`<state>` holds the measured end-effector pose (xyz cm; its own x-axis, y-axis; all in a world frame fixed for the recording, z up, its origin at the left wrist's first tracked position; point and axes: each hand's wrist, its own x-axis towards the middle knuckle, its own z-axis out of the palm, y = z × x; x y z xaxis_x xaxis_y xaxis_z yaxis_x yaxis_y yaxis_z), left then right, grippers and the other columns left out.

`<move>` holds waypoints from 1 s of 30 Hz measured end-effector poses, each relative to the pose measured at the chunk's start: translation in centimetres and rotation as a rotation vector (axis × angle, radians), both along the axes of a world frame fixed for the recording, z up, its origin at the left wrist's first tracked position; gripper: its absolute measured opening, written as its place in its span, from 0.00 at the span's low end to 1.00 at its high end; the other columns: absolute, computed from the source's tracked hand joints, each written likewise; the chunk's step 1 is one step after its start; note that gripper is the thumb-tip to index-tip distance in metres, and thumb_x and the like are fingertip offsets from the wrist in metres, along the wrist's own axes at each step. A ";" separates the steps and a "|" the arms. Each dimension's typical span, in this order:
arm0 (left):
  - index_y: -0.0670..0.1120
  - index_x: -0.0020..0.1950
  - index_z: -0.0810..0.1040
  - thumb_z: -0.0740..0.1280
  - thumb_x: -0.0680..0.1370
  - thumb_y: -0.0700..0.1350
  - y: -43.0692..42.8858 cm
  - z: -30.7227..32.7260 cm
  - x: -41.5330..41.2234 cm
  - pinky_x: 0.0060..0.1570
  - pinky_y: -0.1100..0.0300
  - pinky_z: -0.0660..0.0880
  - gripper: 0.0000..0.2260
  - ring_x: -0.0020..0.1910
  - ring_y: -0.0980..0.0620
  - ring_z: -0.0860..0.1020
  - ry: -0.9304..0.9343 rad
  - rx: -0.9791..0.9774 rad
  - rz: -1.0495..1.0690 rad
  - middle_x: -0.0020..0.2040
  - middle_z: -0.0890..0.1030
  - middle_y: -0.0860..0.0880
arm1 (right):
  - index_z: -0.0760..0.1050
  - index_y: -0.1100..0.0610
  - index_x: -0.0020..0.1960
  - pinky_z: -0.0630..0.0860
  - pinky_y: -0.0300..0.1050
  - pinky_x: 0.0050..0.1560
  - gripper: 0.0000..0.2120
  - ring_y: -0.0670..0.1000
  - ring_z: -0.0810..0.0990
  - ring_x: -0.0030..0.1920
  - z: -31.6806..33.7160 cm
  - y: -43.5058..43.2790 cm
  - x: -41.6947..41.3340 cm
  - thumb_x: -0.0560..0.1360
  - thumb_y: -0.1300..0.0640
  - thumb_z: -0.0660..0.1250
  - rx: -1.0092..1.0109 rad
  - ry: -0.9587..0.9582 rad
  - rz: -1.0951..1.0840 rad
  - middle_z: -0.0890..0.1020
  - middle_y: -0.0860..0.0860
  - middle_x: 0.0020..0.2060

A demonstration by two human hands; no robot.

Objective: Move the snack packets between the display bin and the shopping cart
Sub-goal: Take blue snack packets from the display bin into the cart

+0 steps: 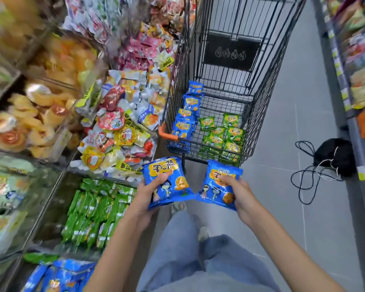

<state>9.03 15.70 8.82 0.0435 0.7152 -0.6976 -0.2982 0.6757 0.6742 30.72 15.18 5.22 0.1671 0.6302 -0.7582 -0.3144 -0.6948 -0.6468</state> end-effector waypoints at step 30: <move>0.45 0.65 0.74 0.75 0.56 0.52 25.3 -7.2 -5.8 0.43 0.52 0.80 0.38 0.43 0.47 0.84 0.086 -0.242 0.015 0.52 0.84 0.45 | 0.68 0.52 0.34 0.76 0.48 0.50 0.17 0.55 0.79 0.48 -15.6 28.6 -9.3 0.67 0.47 0.75 -0.175 -0.585 0.265 0.81 0.54 0.43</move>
